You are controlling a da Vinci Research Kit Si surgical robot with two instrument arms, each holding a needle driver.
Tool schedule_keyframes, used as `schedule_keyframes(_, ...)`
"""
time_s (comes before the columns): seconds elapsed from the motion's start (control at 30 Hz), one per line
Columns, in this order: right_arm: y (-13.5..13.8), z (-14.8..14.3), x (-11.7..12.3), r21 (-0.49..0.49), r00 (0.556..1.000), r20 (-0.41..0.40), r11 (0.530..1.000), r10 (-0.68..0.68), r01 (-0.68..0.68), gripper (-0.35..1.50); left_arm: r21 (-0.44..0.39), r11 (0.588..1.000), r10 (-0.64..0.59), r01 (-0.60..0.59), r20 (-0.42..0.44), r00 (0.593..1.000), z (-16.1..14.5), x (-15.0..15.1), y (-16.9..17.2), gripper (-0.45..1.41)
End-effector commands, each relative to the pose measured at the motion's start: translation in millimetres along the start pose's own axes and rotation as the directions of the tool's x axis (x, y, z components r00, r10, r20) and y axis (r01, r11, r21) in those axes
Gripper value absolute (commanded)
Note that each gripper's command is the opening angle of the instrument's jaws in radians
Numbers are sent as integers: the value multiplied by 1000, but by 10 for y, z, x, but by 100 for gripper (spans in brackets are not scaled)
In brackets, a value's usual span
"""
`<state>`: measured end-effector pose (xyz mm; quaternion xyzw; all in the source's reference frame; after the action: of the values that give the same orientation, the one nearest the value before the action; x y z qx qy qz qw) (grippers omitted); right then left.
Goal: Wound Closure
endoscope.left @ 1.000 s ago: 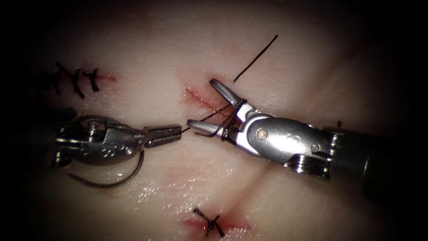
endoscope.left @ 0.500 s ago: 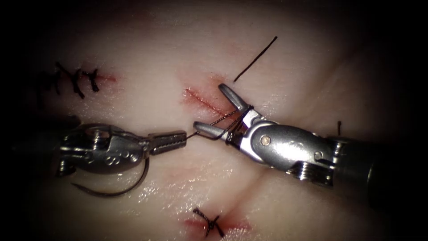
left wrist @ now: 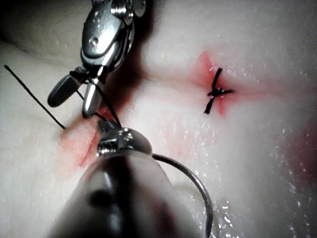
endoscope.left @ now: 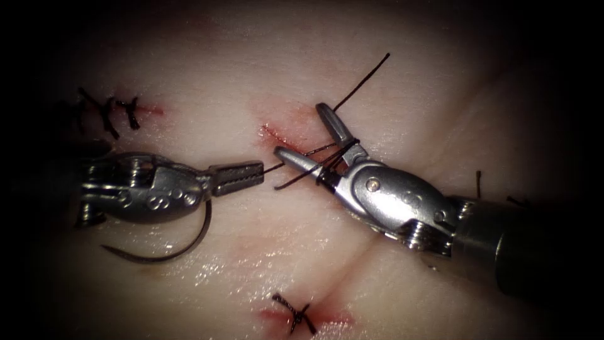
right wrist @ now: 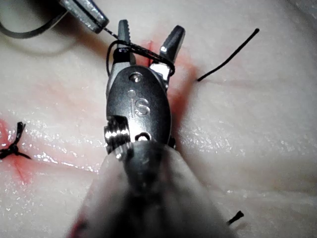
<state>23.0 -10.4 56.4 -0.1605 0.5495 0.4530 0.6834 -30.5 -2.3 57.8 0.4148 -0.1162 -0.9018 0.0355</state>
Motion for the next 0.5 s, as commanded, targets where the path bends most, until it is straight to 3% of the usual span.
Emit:
schedule_keyframes(0.03,1,5,-5,-11,1000,0,1000,0,0,86,1,1000,0,0,0,1000,10,0,-1,-45)
schedule_keyframes(0.5,41,-4,-22,-90,998,16,994,59,-57,96,16,1000,-25,25,4,1000,41,5,-27,-45)
